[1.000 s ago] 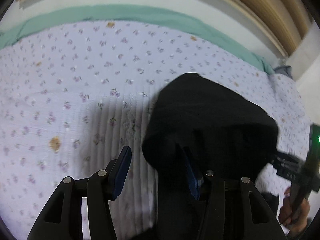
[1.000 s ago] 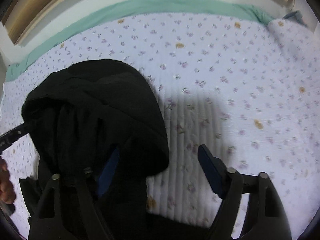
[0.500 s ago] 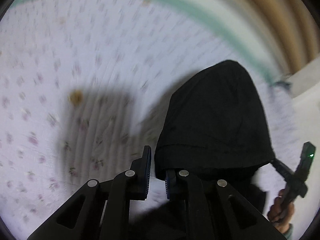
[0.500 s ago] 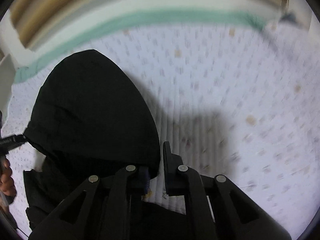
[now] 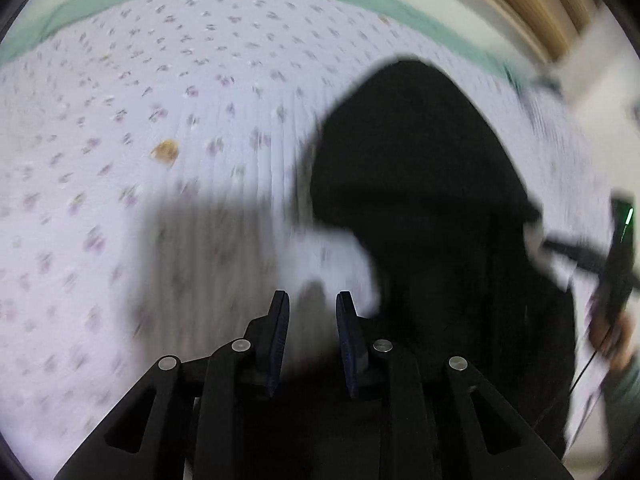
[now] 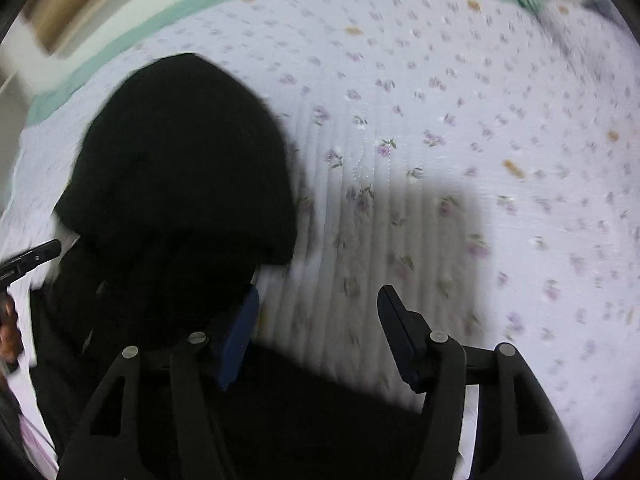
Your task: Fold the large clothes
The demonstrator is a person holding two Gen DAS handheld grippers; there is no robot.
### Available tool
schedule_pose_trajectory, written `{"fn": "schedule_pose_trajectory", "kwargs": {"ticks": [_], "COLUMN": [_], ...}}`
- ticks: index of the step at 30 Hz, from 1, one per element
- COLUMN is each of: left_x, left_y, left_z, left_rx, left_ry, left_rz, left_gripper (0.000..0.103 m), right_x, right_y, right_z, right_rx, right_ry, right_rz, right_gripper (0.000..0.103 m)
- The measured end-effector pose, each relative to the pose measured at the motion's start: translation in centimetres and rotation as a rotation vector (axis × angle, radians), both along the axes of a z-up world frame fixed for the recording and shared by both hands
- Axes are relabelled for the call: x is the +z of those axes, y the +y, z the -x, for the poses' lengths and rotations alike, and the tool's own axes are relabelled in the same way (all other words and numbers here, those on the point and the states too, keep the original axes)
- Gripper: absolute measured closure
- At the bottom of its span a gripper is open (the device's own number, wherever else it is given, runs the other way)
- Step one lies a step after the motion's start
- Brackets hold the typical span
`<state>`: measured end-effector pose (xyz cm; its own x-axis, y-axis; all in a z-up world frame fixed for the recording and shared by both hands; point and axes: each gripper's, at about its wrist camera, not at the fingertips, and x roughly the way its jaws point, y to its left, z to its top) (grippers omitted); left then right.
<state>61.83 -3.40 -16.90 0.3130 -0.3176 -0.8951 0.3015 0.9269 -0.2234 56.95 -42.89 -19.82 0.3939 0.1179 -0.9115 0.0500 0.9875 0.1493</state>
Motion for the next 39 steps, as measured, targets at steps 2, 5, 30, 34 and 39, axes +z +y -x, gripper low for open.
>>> {"fn": "schedule_pose_trajectory", "kwargs": {"ticks": [2, 5, 30, 34, 39], "left_x": [1.8, 6.4, 0.3, 4.1, 1.4], "left_y": [0.2, -0.9, -2.7, -1.7, 0.2], "left_z": [1.0, -0.2, -6.0, -8.2, -13.6], "left_rx": [-0.016, -0.002, -0.006, 0.045, 0.095], "left_ry": [-0.039, -0.151, 0.001, -0.081, 0.025], "left_rz": [0.000, 0.109, 0.096, 0.127, 0.249], "left_gripper": [0.079, 0.079, 0.080, 0.034, 0.030], "right_x": [1.9, 6.7, 0.4, 3.6, 2.4], "right_y": [0.1, 0.4, 2.4, 0.5, -0.3], "right_z": [1.0, 0.3, -6.7, -7.8, -11.5], "right_rx": [0.019, 0.017, 0.162, 0.174, 0.167], "right_ry": [-0.033, -0.153, -0.040, -0.107, -0.065], "right_rz": [0.026, 0.027, -0.028, -0.100, -0.155], "right_gripper": [0.038, 0.038, 0.041, 0.021, 0.021]}}
